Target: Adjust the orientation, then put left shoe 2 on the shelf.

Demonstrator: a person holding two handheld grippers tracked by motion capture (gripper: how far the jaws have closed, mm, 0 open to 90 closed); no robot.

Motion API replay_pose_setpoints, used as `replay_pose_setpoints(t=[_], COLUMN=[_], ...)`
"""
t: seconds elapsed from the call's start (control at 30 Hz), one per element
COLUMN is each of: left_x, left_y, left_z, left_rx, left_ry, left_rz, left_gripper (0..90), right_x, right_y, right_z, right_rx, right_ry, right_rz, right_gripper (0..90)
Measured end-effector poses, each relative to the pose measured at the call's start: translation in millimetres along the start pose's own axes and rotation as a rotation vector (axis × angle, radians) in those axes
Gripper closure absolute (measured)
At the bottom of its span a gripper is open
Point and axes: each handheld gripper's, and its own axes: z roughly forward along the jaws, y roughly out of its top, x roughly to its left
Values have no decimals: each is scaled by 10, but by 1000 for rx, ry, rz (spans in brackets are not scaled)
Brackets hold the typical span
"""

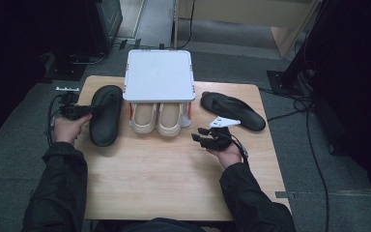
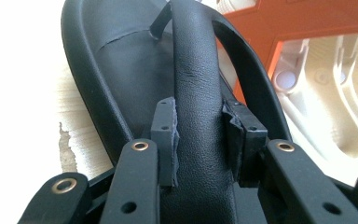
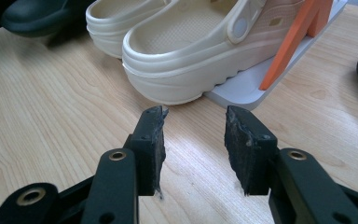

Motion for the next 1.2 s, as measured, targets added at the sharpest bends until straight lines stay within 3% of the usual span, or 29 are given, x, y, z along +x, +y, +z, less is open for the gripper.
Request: replay_pose_setpoints(t=[0.63,0.8,0.9,1.2], left_x=[-138,-125,-114,-210], left_y=[143,183,222,479], left_z=[-286,-343,-381,-516], left_rx=[-53,-48,-64,-73], left_ry=[-11,-5,-25,-6], left_rz=[-7,-24,-45,-30], left_gripper=[678,678,678,679], right_x=[1,-14,-24,-21], right_y=[10,31,44,63], right_z=[12,14,26,56], right_rx=[7,0,1,3], right_ry=[8,11,8,18], right_rz=[0,4,1,0], right_gripper=[580,580,580,580])
